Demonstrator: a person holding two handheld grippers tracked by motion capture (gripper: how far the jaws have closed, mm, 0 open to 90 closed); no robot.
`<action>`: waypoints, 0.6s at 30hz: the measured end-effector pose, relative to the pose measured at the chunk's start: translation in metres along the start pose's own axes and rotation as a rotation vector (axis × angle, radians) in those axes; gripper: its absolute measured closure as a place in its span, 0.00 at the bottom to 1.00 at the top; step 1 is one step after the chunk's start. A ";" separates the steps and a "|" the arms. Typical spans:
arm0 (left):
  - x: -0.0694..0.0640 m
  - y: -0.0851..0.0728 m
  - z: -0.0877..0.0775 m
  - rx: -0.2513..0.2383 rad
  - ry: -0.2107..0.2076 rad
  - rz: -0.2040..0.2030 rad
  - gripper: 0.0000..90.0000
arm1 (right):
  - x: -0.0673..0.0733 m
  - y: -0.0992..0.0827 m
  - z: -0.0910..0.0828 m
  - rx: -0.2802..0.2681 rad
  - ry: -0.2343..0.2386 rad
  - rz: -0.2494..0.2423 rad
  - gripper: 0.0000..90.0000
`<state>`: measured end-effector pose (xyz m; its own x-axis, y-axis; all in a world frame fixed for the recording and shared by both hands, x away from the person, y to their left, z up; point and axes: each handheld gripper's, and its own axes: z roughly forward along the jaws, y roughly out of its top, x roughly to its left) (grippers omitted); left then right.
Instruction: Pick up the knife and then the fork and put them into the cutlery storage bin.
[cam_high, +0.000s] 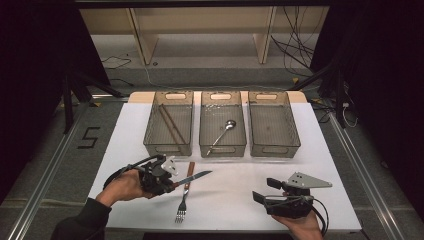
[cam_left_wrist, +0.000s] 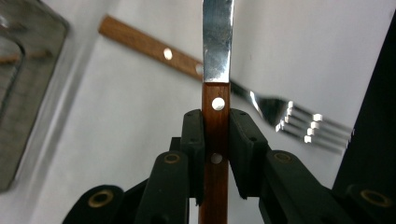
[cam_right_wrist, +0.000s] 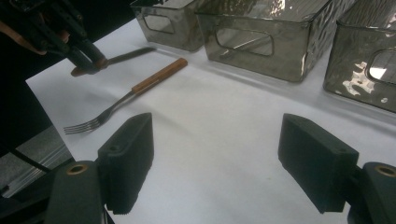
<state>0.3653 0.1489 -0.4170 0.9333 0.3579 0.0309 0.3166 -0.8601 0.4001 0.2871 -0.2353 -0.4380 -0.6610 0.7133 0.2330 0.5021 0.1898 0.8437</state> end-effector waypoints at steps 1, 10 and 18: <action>0.001 0.003 0.000 -0.017 -0.003 -0.018 0.85 | 0.000 0.000 0.000 0.000 -0.001 0.001 0.31; 0.009 0.044 -0.007 -0.167 -0.002 -0.109 0.85 | 0.000 0.000 0.000 -0.001 0.002 0.007 0.31; 0.012 0.091 -0.007 -0.247 0.001 -0.125 0.85 | -0.001 -0.001 -0.002 -0.009 0.004 0.007 0.31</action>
<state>0.4038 0.0772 -0.3735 0.8893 0.4562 -0.0323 0.3785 -0.6947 0.6117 0.2865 -0.2376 -0.4378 -0.6593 0.7122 0.2409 0.5022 0.1788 0.8461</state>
